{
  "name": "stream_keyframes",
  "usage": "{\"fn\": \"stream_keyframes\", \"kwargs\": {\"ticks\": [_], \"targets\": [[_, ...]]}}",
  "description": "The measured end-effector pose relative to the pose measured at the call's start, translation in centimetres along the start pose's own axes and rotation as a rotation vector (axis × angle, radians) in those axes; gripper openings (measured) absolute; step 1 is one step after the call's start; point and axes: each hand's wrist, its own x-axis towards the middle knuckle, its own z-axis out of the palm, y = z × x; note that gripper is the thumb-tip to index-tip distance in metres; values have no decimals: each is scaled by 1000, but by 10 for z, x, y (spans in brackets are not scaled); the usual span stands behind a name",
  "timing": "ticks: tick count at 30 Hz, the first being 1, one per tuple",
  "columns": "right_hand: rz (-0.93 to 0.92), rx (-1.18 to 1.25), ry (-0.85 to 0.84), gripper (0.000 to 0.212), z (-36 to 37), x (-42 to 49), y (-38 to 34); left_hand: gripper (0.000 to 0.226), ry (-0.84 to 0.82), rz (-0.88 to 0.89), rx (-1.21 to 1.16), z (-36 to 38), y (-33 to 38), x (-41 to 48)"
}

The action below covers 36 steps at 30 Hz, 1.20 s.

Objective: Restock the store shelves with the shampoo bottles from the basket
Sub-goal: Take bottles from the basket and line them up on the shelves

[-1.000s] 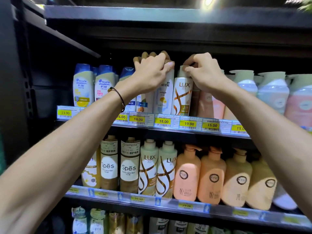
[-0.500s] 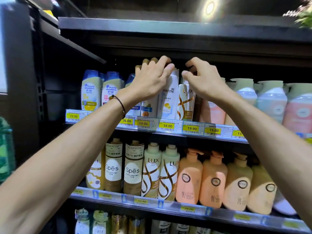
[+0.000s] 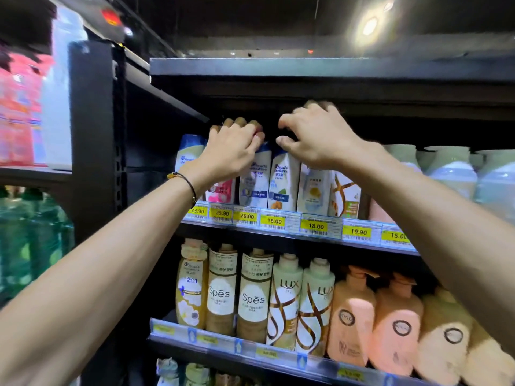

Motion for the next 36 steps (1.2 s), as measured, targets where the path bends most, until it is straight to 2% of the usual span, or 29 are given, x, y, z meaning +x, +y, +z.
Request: {"fn": "stream_keyframes", "kwargs": {"ticks": [6,8,11,15,25,36], "targets": [[-19,-188,-71,40,12,9,-4,38,-72,1,-57,9,-11,4],[-9,-191,-93,33,14,10,-4,36,-79,-6,-81,10,-11,5],[35,-112,-104,24,14,11,-5,35,-60,17,-76,11,-10,5],[70,65,-121,26,10,11,0,31,-10,22,-36,13,-9,9],[60,266,-137,19,-4,5,2,23,16,34,-169,5,-17,11],[66,308,-161,22,-7,4,3,20,-4,38,-189,-2,-22,6]]}}
